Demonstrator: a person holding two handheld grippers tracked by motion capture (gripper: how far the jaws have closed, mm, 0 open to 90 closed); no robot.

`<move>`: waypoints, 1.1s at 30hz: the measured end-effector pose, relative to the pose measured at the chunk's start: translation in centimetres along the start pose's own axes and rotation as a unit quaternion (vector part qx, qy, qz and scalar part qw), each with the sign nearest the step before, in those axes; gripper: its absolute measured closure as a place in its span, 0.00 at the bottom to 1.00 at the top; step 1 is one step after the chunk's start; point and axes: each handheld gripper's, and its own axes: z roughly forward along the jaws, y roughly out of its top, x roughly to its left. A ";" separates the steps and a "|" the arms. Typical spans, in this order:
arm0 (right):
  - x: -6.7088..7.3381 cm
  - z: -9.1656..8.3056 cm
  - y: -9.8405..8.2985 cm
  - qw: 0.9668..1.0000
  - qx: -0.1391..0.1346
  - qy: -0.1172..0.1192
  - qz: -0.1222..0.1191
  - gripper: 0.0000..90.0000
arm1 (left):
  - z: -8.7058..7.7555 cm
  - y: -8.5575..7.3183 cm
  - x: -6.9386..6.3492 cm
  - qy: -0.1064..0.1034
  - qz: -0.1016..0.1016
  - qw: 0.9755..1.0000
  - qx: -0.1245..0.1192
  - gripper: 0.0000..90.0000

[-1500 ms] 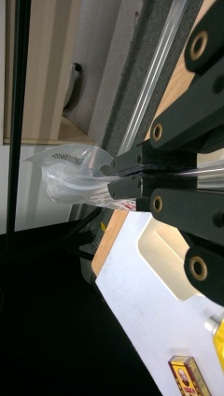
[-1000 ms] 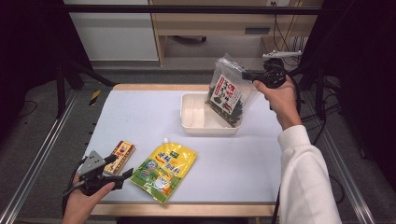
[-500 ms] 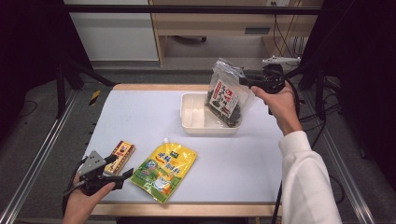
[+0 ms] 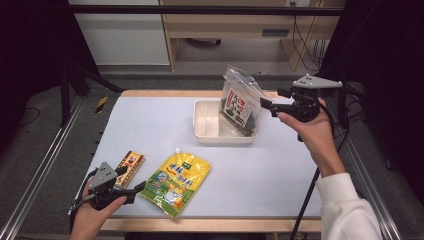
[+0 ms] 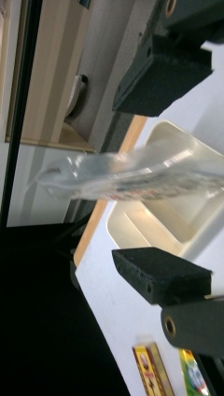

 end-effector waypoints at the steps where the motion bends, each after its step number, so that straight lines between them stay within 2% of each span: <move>1: 0.3 -0.3 -0.2 1.000 0.000 0.001 0.000 0.25 | 0.1 0.0 -0.1 -0.001 -0.001 1.000 0.000 0.17; 4: 1.4 -1.5 -1.1 1.000 0.001 0.002 -0.003 0.21 | 0.2 0.0 -0.3 0.000 0.002 1.000 0.000 0.17; 7: 2.0 -2.2 -1.8 1.000 -0.002 -0.002 0.002 0.21 | 0.2 0.1 -0.3 -0.001 0.003 1.000 -0.003 0.17; 9: 2.7 -2.9 -3.2 1.000 -0.005 -0.015 0.011 0.25 | 0.2 0.1 -0.4 0.000 0.005 1.000 -0.005 0.18; 12: 3.7 -3.3 -4.7 1.000 -0.004 -0.023 0.010 0.27 | 0.2 0.2 -0.5 0.001 0.008 1.000 -0.007 0.19; 15: 4.3 -3.2 -5.7 1.000 0.002 -0.023 0.006 0.30 | 0.2 0.2 -0.6 0.002 0.011 1.000 -0.006 0.21; 16: 5.0 -3.1 -6.7 1.000 0.004 -0.019 0.007 0.33 | 0.2 0.2 -0.7 0.003 0.012 1.000 -0.008 0.21; 17: 5.0 -3.1 -6.7 1.000 0.004 -0.019 0.007 0.33 | 0.2 0.2 -0.7 0.003 0.012 1.000 -0.008 0.22; 18: 5.7 -2.7 -7.5 1.000 0.010 -0.012 0.007 0.35 | 0.3 0.3 -0.8 0.002 0.013 1.000 -0.009 0.24; 19: 5.7 -2.7 -7.5 1.000 0.010 -0.012 0.007 0.35 | 0.3 0.3 -0.8 0.002 0.013 1.000 -0.009 0.24; 20: 6.5 -2.0 -8.5 1.000 0.022 0.000 0.003 0.37 | 0.4 0.3 -0.9 0.002 0.016 1.000 -0.006 0.25; 26: 8.7 1.2 -10.6 0.998 0.049 0.036 0.001 0.48 | 0.6 0.1 -1.2 -0.003 0.022 1.000 0.005 0.31; 30: 10.2 3.7 -11.5 0.996 0.068 0.061 -0.001 0.51 | 0.7 0.1 -1.4 -0.006 0.023 1.000 0.008 0.32; 31: 10.2 3.7 -11.5 0.996 0.068 0.061 -0.001 0.51 | 0.7 0.1 -1.4 -0.006 0.023 1.000 0.008 0.32; 32: 10.8 4.9 -11.8 0.994 0.080 0.071 0.000 0.53 | 0.7 0.1 -1.4 -0.007 0.025 1.000 0.010 0.32; 33: 10.8 4.9 -11.8 0.994 0.080 0.071 0.000 0.53 | 0.7 0.1 -1.4 -0.007 0.025 1.000 0.010 0.32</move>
